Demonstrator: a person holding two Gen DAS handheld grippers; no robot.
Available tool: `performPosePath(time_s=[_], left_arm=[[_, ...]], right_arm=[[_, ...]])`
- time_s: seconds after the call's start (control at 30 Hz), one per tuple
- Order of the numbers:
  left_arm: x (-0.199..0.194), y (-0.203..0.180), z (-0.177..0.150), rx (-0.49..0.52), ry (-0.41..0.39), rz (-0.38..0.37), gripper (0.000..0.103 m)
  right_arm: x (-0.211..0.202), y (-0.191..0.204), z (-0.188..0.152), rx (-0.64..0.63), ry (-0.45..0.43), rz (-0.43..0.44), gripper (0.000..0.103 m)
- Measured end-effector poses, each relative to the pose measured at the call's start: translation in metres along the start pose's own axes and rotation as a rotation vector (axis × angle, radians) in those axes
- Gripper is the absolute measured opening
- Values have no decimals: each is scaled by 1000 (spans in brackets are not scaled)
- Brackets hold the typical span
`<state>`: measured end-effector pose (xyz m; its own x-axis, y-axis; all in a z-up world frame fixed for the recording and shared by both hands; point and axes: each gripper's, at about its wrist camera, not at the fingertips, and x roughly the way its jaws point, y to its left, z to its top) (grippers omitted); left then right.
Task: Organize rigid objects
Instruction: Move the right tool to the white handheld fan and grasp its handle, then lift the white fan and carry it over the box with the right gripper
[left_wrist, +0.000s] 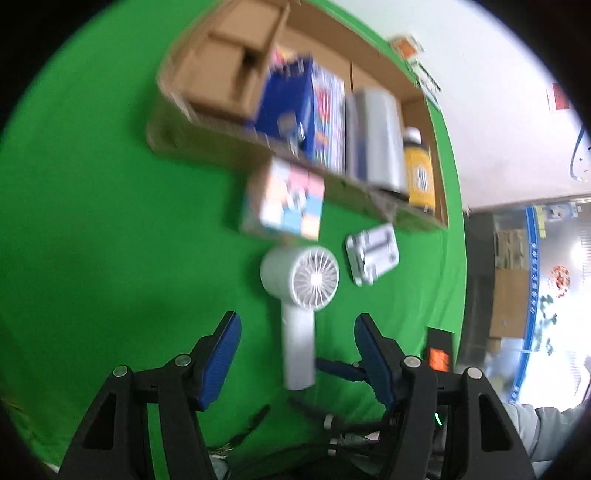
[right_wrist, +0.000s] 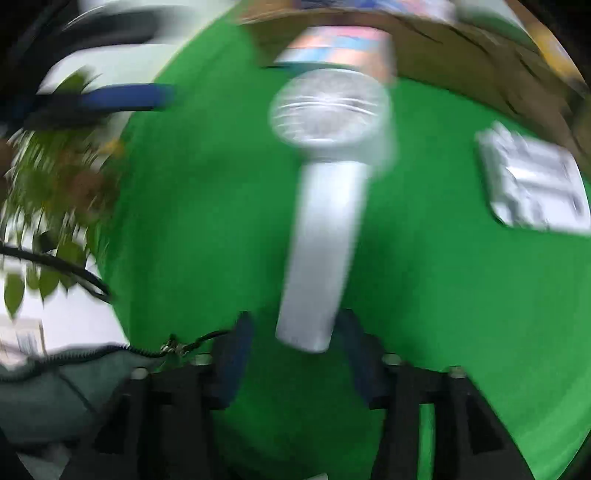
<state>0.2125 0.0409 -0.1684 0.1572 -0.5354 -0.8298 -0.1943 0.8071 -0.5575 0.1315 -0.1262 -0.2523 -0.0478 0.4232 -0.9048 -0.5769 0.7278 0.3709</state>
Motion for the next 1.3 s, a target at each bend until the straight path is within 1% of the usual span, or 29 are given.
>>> performPosePath(time_s=[0.03, 0.1, 0.17, 0.27, 0.3, 0.33, 0.37, 0.4, 0.43, 0.47, 0.57, 0.63, 0.7, 0.77, 0.83, 1.0, 1.07, 1.1, 1.13, 1.27, 1.3], left_arm=[[9, 2, -4, -1, 19, -11, 63], [28, 3, -7, -11, 55, -42, 63], [46, 0, -7, 7, 88, -73, 63], [69, -4, -5, 30, 136, -74, 61], [76, -3, -5, 27, 145, -77, 61], [82, -3, -5, 23, 154, -86, 60], [86, -2, -5, 17, 167, -93, 50], [93, 0, -6, 4, 185, -66, 40], [96, 2, -6, -6, 194, -40, 36], [100, 4, -7, -19, 204, -20, 31], [100, 3, -11, -24, 198, -24, 30], [96, -5, -14, -4, 184, -6, 30], [86, -13, -14, -9, 159, -8, 30], [70, -27, -13, -14, 120, -19, 30], [57, -43, -14, 16, 94, -9, 30], [17, -95, -4, 97, -2, -18, 30], [3, -111, 1, 116, -32, -12, 30], [-5, -125, 3, 138, -60, -8, 30], [-10, -132, 6, 150, -79, -7, 30], [-34, -159, 21, 191, -153, 5, 30], [-41, -156, 23, 196, -163, 5, 30]], right_arm=[[-5, 7, -3, -23, -49, -6, 68], [-9, 9, -6, -2, -105, -20, 69], [-7, 2, -9, 47, -113, -27, 69], [3, -11, -14, 152, -103, -34, 68], [4, -13, -15, 174, -117, -28, 66], [5, -11, -15, 170, -134, -43, 60], [8, -9, -11, 157, -127, -58, 58], [10, -2, -11, 114, -135, -90, 47], [13, 2, -11, 98, -128, -61, 37], [14, 4, -11, 105, -128, -63, 37], [11, 3, -15, 130, -121, -61, 36], [5, 3, -17, 136, -128, -39, 36], [-7, 5, -18, 128, -143, -27, 36], [-27, 8, -17, 113, -170, -22, 36], [-45, 15, -12, 100, -194, -6, 36], [-106, 14, -14, 61, -306, -8, 36], [-133, 0, -11, 61, -336, 0, 36], [-147, -1, -9, 57, -360, -2, 36], [-165, -13, 13, 53, -376, -6, 36], [-202, -21, 32, 43, -455, -7, 36], [-210, -21, 38, 44, -469, -6, 36]])
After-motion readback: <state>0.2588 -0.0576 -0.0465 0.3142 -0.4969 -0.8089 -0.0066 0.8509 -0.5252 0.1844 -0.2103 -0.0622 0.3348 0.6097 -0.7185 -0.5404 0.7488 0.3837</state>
